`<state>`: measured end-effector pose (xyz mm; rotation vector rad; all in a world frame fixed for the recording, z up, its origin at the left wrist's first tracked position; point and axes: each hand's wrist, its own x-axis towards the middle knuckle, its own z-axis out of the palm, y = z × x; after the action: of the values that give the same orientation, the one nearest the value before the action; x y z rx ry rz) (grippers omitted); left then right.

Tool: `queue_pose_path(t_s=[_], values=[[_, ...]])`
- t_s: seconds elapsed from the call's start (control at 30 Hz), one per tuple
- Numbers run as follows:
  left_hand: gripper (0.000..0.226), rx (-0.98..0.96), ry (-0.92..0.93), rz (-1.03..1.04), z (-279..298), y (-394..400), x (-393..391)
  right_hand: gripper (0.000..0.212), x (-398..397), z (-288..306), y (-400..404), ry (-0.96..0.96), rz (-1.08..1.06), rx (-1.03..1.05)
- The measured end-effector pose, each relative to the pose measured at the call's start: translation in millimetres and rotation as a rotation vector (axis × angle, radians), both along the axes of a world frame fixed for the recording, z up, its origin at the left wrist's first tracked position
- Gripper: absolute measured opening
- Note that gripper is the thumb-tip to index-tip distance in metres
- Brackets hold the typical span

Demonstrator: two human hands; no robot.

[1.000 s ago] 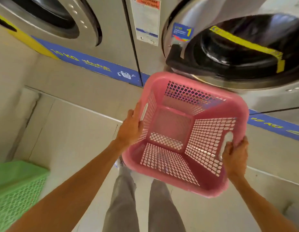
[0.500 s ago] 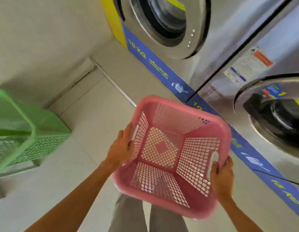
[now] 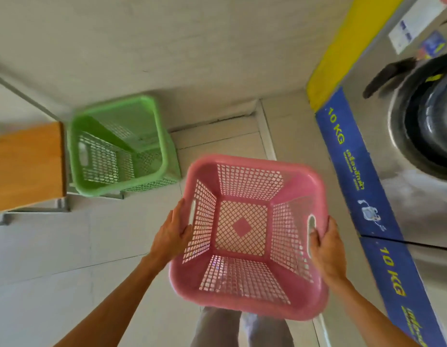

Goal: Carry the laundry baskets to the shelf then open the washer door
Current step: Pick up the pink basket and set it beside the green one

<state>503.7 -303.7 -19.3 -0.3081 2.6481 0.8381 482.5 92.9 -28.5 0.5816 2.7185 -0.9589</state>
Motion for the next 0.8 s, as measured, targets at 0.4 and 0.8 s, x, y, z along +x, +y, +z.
queue_pose_path(t_s=[0.4,0.8], values=[[0.092,0.097,-0.001,0.110,-1,-88,-125,0.052,-212,13,-88,-0.042,0.269,0.081],[0.097,0.207,-0.146,0.113,-105,-107,-292,0.066,-409,-84,-112,-0.177,0.367,0.100]])
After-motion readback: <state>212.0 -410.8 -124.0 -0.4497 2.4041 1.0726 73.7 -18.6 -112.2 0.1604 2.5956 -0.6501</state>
